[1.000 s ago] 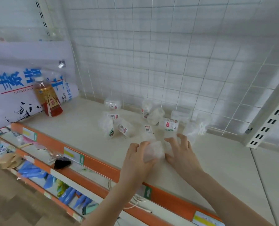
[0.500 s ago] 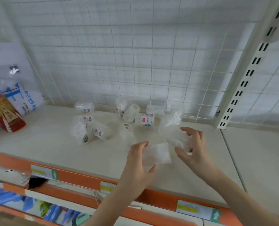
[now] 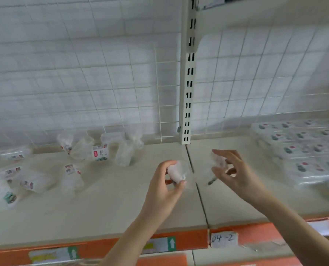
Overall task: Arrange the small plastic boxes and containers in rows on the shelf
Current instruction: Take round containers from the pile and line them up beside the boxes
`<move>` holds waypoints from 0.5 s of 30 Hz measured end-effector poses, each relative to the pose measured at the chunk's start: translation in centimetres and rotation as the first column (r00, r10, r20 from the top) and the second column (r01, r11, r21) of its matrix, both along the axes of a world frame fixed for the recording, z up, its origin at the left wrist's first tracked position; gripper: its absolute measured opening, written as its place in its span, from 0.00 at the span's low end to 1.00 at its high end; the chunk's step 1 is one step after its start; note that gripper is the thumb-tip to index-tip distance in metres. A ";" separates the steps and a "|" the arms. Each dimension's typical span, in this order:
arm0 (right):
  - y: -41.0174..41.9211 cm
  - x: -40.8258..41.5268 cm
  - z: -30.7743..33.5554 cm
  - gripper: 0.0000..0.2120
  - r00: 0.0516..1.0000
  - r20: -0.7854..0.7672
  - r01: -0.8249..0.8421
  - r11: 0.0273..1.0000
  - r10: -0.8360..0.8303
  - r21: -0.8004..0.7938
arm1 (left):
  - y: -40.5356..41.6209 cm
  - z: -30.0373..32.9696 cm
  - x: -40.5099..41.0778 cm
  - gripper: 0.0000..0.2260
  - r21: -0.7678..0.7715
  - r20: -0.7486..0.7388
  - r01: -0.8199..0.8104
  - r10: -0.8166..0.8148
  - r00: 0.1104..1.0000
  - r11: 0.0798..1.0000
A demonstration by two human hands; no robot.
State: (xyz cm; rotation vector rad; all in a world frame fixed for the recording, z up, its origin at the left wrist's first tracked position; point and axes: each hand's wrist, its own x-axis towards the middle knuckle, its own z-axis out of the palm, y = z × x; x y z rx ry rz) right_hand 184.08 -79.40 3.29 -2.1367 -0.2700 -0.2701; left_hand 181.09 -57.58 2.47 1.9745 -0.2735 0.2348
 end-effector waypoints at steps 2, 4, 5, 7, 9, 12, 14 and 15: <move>-2.1 -0.1 0.2 0.22 1.000 0.003 0.012 1.000 -0.012 -0.017 | -2.4 -0.2 0.9 0.20 -0.009 -0.017 0.038 -0.038 0.999 0.999; -4.5 -0.2 0.1 0.25 1.000 -0.011 0.023 1.000 -0.023 -0.021 | -5.2 -0.6 2.0 0.22 -0.009 -0.037 0.052 -0.052 0.998 0.999; -5.0 -0.2 0.0 0.28 1.000 -0.026 0.010 1.000 -0.011 -0.029 | -5.8 -0.9 2.3 0.23 -0.011 -0.046 0.048 -0.048 0.998 0.999; -6.7 -0.3 -0.1 0.30 0.999 -0.047 -0.024 0.998 0.021 -0.065 | -8.0 -1.1 2.9 0.24 0.003 -0.029 0.045 -0.045 0.999 0.999; -8.3 -0.3 -0.1 0.29 0.999 -0.041 -0.037 0.992 0.032 -0.120 | -10.1 -1.3 3.4 0.24 0.046 0.034 0.035 -0.037 0.999 0.998; -10.0 0.2 0.0 0.23 0.999 0.008 -0.030 0.972 0.033 -0.234 | -12.8 -1.5 3.8 0.25 0.107 0.082 0.020 -0.028 0.996 0.994; -10.9 0.7 0.5 0.21 0.999 0.025 -0.032 0.948 0.042 -0.317 | -14.1 -1.5 4.1 0.25 0.132 0.100 0.003 -0.016 0.995 0.991; -11.3 1.0 0.9 0.20 0.999 0.016 -0.033 0.933 0.042 -0.360 | -14.7 -1.4 4.3 0.24 0.135 0.105 0.005 -0.019 0.994 0.991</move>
